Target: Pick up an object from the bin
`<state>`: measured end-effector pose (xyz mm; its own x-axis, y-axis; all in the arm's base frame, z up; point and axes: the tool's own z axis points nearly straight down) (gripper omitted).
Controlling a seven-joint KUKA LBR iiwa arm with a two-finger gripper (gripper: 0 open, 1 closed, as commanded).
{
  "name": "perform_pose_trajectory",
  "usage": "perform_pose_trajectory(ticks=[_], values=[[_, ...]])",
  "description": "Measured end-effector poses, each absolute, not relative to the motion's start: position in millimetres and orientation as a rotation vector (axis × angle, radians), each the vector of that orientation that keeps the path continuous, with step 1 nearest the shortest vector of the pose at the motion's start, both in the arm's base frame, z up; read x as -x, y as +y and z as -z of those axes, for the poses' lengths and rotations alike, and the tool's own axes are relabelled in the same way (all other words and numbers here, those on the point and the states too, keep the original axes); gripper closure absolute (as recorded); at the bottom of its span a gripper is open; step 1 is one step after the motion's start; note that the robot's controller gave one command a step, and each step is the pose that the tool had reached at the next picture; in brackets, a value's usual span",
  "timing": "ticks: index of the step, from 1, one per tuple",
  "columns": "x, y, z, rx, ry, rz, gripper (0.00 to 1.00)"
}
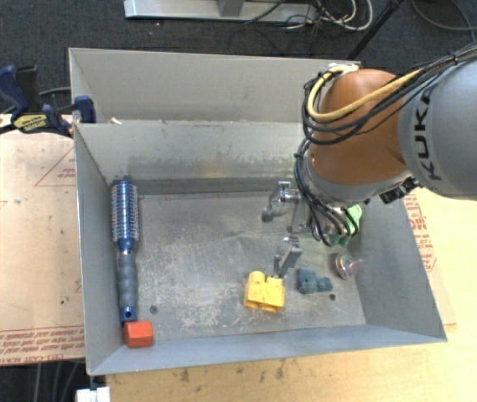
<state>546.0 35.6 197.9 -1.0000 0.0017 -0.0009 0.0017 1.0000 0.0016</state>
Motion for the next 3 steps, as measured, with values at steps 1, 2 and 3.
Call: perform_pose_trajectory(ticks=[1, 2, 3], values=[[-490.7, 14.4, -77.3, 0.639, 3.049, 0.001, 0.0], [-489.5, 14.1, -76.7, 0.64, 3.052, 0.001, 1.0], [-507.1, 17.4, -215.2, 0.639, 3.065, 0.002, 1.0]])
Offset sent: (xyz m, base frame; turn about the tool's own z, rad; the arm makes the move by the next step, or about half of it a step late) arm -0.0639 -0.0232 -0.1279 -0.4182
